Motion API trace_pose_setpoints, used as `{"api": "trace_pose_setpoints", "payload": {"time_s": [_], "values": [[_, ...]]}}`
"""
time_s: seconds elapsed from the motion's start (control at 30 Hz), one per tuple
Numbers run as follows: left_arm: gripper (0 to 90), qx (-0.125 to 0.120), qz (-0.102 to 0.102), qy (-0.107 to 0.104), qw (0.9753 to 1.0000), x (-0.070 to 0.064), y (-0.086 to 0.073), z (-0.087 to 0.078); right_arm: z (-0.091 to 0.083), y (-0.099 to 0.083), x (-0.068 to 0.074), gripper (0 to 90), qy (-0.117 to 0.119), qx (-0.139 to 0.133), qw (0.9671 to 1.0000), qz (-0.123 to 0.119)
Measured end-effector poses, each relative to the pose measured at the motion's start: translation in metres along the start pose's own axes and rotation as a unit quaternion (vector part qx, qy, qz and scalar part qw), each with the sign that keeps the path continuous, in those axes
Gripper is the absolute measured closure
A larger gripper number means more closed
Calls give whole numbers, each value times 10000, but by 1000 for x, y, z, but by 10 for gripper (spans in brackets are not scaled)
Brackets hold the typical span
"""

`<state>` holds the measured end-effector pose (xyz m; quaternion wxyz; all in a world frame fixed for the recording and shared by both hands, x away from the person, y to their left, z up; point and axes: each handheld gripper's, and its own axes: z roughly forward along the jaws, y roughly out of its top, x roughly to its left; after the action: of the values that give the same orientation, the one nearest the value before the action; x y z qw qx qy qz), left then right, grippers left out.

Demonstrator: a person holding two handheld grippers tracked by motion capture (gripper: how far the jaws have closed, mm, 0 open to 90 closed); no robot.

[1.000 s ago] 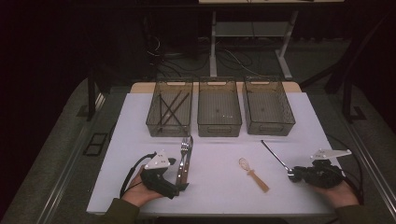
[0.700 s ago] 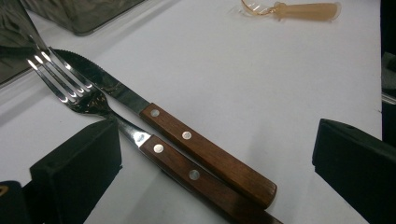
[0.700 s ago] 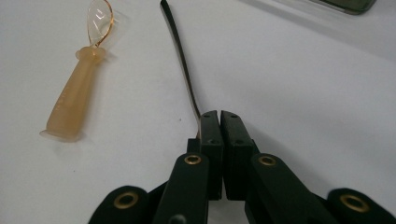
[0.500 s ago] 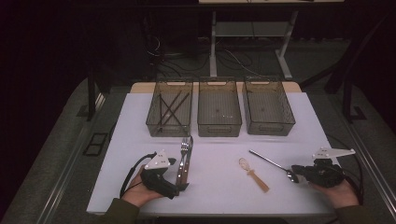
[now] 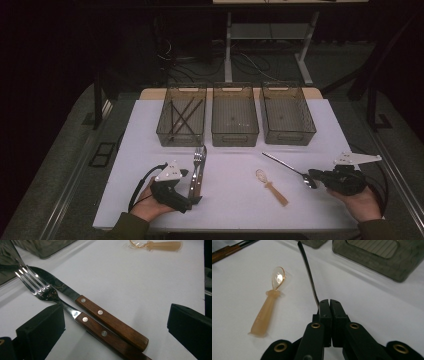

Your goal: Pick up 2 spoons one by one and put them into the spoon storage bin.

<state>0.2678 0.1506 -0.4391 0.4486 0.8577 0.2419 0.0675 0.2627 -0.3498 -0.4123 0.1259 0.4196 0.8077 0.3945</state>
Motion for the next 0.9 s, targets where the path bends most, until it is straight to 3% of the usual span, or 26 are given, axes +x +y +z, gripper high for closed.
{"api": "trace_pose_setpoints", "payload": {"time_s": [0.43,0.9], "values": [[2,-80,-109,12,9999,1,-1,1,3,24,4,891,31,-311,9995,-76],[2,-26,-85,51,9999,3,-3,1,9,54,2,891,-139,-560,9983,-44]]}}
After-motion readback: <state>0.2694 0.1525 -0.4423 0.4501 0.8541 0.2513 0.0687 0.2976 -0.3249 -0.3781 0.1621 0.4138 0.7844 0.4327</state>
